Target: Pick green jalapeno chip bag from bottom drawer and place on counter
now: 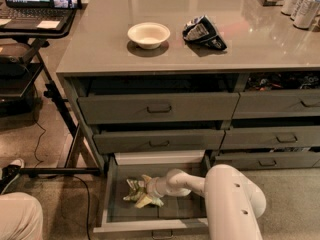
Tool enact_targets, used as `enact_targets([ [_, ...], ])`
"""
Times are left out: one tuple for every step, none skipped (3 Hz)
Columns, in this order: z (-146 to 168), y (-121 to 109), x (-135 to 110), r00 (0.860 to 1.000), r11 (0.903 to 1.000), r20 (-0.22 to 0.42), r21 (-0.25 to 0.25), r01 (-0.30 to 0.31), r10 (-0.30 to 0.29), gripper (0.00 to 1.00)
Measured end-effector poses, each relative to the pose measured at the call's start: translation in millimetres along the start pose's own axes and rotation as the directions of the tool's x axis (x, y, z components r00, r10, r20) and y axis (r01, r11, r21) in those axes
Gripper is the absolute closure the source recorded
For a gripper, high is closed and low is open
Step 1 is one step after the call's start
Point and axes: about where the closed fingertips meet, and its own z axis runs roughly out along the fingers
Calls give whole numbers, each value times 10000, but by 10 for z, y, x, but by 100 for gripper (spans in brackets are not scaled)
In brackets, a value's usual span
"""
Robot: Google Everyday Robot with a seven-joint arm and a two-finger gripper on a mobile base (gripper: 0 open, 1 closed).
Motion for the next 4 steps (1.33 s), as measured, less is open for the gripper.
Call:
enact_targets([
  [36, 19, 51, 9999, 10000, -125, -82, -36, 35, 42],
  [34, 20, 52, 9999, 10000, -124, -82, -39, 38, 66],
  [-93, 59, 97, 9997, 9997, -69, -59, -229, 229, 89],
  [-393, 101, -1, 9988, 9988, 21, -85, -492, 492, 100],
])
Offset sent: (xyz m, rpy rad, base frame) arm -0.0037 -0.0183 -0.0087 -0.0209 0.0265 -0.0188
